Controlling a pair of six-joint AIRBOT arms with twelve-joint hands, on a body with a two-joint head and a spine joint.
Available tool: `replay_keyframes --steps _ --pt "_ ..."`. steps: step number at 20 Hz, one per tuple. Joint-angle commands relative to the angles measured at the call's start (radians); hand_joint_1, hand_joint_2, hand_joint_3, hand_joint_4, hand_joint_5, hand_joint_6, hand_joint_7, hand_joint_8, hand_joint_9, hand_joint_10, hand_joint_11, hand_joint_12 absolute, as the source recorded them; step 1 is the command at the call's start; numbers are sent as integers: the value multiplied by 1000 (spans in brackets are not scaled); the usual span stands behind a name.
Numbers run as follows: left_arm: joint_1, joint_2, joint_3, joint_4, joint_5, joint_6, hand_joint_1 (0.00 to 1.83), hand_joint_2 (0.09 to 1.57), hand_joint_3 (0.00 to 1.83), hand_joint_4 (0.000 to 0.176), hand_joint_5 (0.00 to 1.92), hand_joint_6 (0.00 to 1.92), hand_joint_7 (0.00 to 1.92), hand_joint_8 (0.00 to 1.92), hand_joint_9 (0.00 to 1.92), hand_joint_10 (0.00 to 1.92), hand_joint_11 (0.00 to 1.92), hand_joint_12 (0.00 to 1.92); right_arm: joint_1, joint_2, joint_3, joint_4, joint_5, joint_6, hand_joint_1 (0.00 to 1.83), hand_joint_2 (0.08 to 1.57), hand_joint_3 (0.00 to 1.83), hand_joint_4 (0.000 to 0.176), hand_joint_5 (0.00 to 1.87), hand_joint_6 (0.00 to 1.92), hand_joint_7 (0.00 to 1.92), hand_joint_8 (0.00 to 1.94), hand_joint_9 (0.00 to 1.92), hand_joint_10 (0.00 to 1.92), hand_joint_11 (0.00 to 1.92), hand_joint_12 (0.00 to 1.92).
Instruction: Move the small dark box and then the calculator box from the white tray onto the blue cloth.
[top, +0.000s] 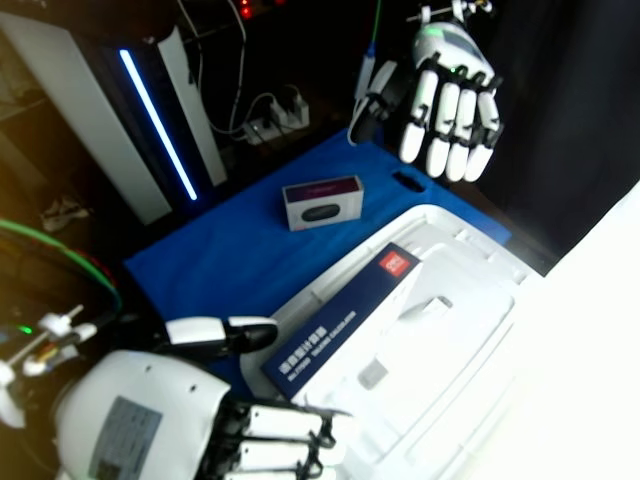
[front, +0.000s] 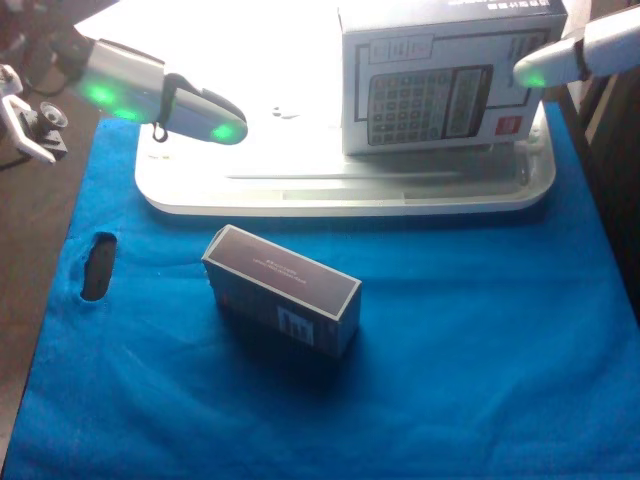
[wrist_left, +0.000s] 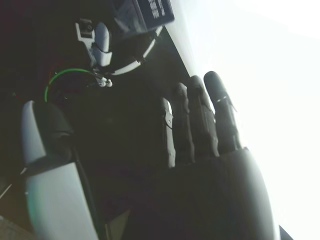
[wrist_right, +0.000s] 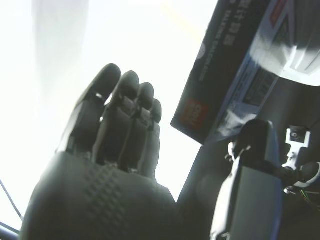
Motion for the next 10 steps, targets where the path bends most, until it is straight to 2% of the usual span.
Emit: replay_keyframes --steps 1,3,4,5,6,7,8,9,10 --pt "-2 5 1 -63 -118 0 763 826 7 90 255 0 296 0 273 0 0 667 18 -3 7 30 105 8 1033 782 0 0 709 0 767 1 773 5 517 625" --pt "6 7 -3 -83 -131 13 750 802 0 95 253 2 286 3 283 5 0 681 18 -13 11 31 105 8 1087 794 0 0 813 4 848 3 853 7 612 559" --pt "14 7 -6 -85 -130 14 764 809 0 99 261 3 294 3 292 6 0 652 18 -20 14 32 105 8 1101 800 0 0 861 1 882 0 882 4 617 599" --pt "21 7 -9 -85 -130 14 792 818 2 94 271 4 322 8 307 8 0 684 18 -23 16 32 105 8 1096 827 0 0 929 0 925 0 890 1 515 780" --pt "33 7 -10 -96 -138 14 790 814 0 77 272 2 325 5 310 6 0 709 18 -26 17 32 105 8 1127 873 0 0 974 2 1004 7 1010 28 589 968" --pt "41 7 -10 -106 -145 15 788 810 0 66 252 1 311 2 302 2 0 687 18 -26 17 32 105 8 1243 963 6 0 1202 388 1340 140 1288 90 978 946" --pt "47 7 -10 -119 -153 21 797 804 0 66 249 1 311 2 301 1 0 682 18 -27 17 36 105 8 1270 985 0 1 1238 456 1395 241 1420 71 1110 963" --pt "49 7 -10 -122 -154 23 797 810 0 69 233 2 305 1 285 2 0 632 16 -27 17 41 105 9 1280 989 0 0 1236 466 1411 283 1486 69 1152 1037" --pt "50 7 -10 -122 -154 24 792 812 0 69 228 1 301 1 280 1 0 585 15 -26 17 43 105 9 1282 995 0 0 1208 512 1410 304 1467 44 1107 1084"
